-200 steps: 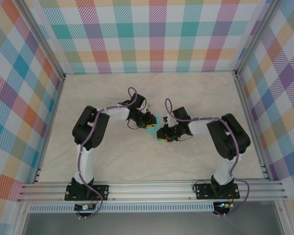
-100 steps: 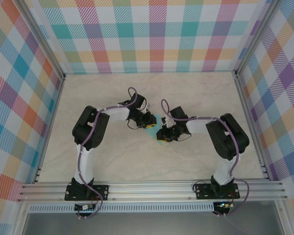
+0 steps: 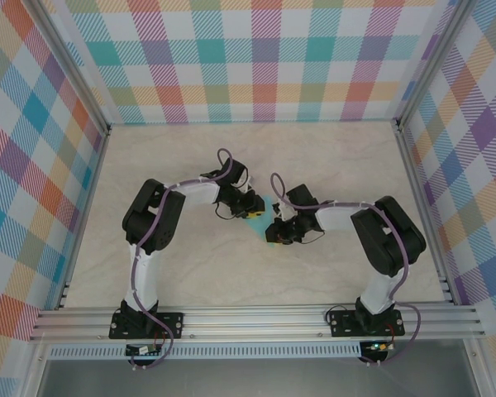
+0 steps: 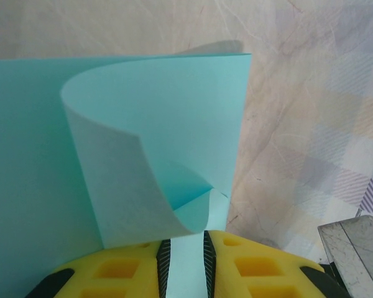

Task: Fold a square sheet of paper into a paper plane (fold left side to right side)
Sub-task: Fourth fold the wing at the center of the table.

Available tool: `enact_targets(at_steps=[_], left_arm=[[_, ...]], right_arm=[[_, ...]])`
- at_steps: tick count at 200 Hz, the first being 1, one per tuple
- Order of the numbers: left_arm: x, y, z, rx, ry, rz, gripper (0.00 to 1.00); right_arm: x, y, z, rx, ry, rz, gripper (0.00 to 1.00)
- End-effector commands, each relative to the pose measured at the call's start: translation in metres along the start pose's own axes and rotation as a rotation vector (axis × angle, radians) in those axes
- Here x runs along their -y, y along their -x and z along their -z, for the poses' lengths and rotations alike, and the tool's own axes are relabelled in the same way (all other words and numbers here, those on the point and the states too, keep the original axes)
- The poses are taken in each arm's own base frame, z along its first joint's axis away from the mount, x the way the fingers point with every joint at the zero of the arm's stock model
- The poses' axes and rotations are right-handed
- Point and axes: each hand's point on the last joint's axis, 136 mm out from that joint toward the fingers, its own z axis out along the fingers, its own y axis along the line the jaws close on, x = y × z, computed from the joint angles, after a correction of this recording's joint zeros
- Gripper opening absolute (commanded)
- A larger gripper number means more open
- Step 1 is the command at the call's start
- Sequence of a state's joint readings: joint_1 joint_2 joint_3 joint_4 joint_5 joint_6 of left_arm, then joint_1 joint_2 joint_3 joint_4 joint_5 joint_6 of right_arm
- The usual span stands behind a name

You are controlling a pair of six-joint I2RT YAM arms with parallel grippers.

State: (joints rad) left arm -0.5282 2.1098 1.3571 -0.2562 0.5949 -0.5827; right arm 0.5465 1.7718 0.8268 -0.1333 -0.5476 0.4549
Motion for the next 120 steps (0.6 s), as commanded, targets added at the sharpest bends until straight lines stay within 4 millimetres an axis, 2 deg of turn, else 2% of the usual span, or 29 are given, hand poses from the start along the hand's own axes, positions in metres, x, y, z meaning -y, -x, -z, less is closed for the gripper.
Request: enact_targets(at_steps=[1, 30, 48, 76, 103, 120], left_arm=[[-0.029, -0.009, -0.007, -0.015, 0.105, 0.03, 0.25], [-0.028, -0.009, -0.007, -0.015, 0.103, 0.028, 0.25], [-0.027, -0.008, -0.007, -0.014, 0.099, 0.028, 0.25], [-0.024, -0.009, -0.006, -0.014, 0.091, 0.023, 0.25], [-0.022, -0.008, -0.003, -0.012, 0.089, 0.02, 0.25], [-0.021, -0.008, -0.003, -0.01, 0.086, 0.018, 0.25]], right_arm=[[0.019, -0.058, -0.001, -0.173, -0.063, -0.093, 0.16], [0.02, -0.066, 0.004, -0.18, -0.073, -0.095, 0.16], [0.013, -0.064, 0.01, -0.163, -0.059, -0.081, 0.16], [-0.014, -0.051, 0.029, -0.098, 0.003, -0.035, 0.17], [-0.045, -0.03, 0.051, -0.003, 0.093, 0.026, 0.18], [-0.06, -0.015, 0.052, 0.026, 0.15, 0.04, 0.17]])
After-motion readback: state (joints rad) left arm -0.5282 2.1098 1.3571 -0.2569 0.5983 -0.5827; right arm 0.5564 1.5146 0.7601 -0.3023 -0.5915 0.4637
